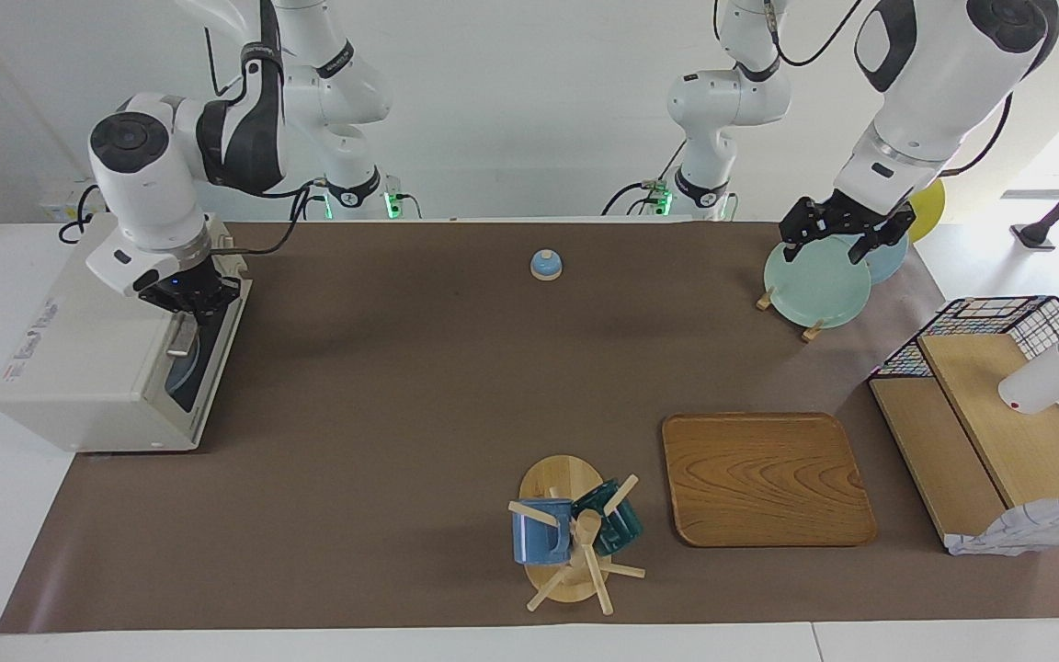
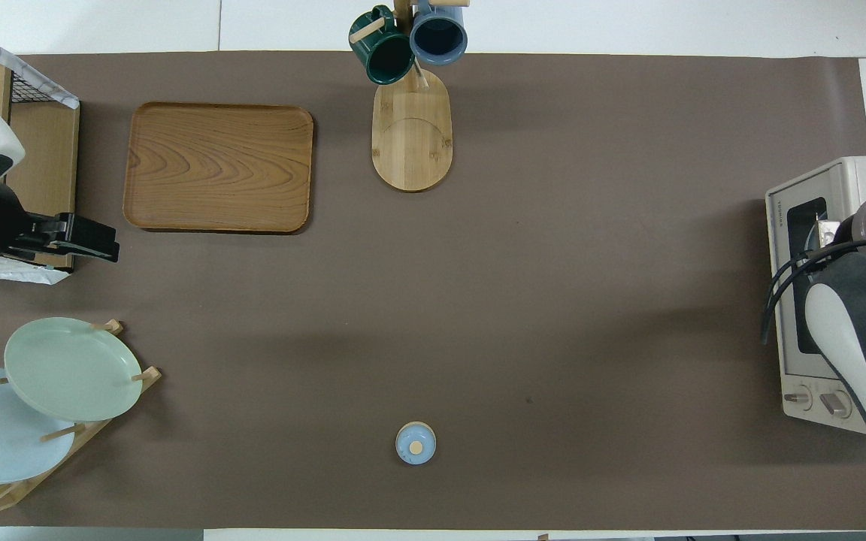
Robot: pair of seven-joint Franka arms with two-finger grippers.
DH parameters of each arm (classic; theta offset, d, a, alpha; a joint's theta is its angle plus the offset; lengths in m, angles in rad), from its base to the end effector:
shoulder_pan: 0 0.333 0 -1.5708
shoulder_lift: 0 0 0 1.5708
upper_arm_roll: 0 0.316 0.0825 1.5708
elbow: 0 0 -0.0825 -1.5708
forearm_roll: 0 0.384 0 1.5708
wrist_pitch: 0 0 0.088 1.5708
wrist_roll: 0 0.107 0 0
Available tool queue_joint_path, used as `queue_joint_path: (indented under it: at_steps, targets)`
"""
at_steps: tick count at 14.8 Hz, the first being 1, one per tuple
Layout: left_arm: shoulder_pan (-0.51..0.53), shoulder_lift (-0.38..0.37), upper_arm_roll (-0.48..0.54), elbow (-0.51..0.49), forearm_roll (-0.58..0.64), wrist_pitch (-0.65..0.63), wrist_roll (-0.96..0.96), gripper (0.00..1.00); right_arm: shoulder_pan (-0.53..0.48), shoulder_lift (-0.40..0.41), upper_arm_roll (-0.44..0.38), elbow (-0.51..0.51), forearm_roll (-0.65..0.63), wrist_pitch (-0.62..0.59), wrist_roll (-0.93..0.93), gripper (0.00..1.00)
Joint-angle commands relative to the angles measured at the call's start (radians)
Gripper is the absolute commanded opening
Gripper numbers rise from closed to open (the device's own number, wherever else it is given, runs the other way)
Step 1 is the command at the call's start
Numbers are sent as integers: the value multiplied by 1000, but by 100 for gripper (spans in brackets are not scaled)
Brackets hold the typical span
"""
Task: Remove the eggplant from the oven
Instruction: 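Move the right gripper toward the toaster oven door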
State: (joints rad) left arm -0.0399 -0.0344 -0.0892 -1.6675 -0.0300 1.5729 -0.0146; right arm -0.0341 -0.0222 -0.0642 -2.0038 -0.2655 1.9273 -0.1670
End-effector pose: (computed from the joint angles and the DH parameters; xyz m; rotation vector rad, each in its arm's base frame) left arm 0.5364 -0.0737 0.5979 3.1126 -0.1767 -0.0968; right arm 0.5391 -0.0717 0.4636 2.8932 0.2446 -0.1252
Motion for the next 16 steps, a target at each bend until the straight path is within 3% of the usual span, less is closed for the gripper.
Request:
queue_joint_path:
  at_steps: [1,5,9,16]
  targets:
    - [3,2,-6,3,16,-4,13,100,-12,-12,7,-56,-20,56,-14,0]
    - [6,1,-6,3,16,-7,13,100,-1,-7,9,-128,-1,145,-6,0]
    - [8,1,-6,3,16,-5,13,100,55,19,11,-131,40,168,69,0]
    - [6,1,-6,3,16,-5,13,100,86,67,14,-242,95,390,90,0]
